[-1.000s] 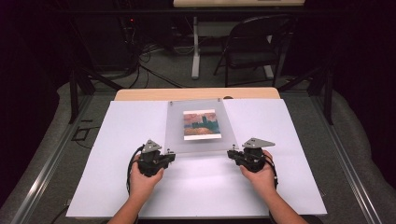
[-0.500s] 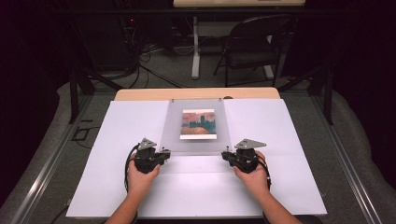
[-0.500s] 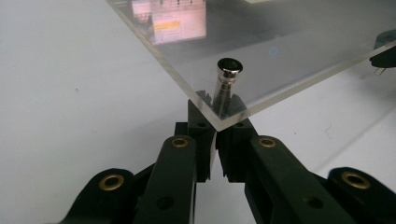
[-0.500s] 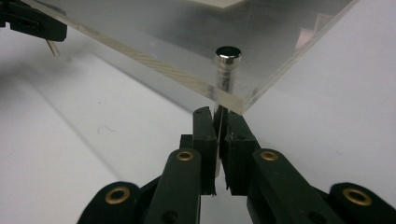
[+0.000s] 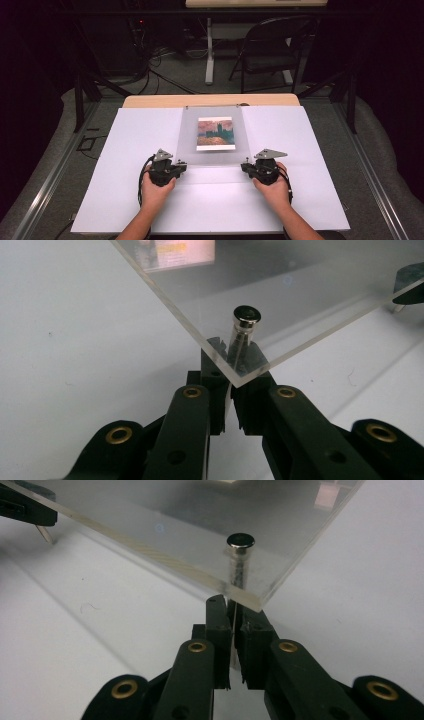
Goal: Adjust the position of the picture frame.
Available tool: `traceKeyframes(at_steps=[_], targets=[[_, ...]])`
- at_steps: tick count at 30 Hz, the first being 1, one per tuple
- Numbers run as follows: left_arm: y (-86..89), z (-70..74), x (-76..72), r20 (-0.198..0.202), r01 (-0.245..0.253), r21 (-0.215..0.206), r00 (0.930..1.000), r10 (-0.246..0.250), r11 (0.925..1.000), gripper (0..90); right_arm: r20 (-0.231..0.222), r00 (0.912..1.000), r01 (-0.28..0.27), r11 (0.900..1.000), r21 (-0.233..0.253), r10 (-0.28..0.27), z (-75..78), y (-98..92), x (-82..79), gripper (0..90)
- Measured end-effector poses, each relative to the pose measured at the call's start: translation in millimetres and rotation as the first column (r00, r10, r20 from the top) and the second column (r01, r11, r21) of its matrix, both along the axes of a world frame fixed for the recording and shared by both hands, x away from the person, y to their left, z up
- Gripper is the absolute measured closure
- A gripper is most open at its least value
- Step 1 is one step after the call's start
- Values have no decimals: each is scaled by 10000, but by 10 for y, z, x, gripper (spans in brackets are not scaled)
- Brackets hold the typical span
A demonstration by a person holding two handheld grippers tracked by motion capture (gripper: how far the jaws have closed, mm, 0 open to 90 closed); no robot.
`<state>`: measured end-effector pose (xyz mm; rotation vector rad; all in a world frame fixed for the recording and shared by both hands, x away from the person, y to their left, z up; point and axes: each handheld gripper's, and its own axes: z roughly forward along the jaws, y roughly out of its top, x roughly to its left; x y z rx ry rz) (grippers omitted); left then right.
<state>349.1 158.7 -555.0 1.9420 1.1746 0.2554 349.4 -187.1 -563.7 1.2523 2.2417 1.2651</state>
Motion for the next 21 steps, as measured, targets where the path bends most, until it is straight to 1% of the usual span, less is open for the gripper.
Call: traceKeyframes(at_steps=[3, 6, 7, 12, 16, 17, 21], targets=[[-2, -22, 0, -18, 6, 87, 10000, -6, 10000, 842, -64, 10000, -21, 10000, -25, 21, -23, 4, 0, 850], [4, -27, 2, 20, 77, 56, 10000, -77, 10000, 842, -68, 9999, -77, 10000, -41, 77, -35, 2, 2, 849], [4, -29, 1, 34, 60, 45, 10000, -60, 10000, 841, -29, 10000, -79, 10000, 18, 79, -41, 2, 3, 849], [7, -37, 0, 28, 27, -28, 10000, -27, 10000, 839, -53, 10000, -63, 10000, -12, 63, -43, -1, -2, 849], [-8, -33, -13, 147, -15, 103, 9999, 14, 9999, 842, -83, 10000, -24, 9999, -145, 23, -33, 5, -9, 851], [-5, -29, -14, 106, 45, 129, 9999, -47, 9999, 843, -87, 10000, -21, 9999, -150, 19, -33, 7, -11, 851], [-3, -29, -17, 104, 27, 115, 9999, -28, 9999, 843, -68, 10000, -13, 9999, -129, 12, -35, 7, -13, 851]])
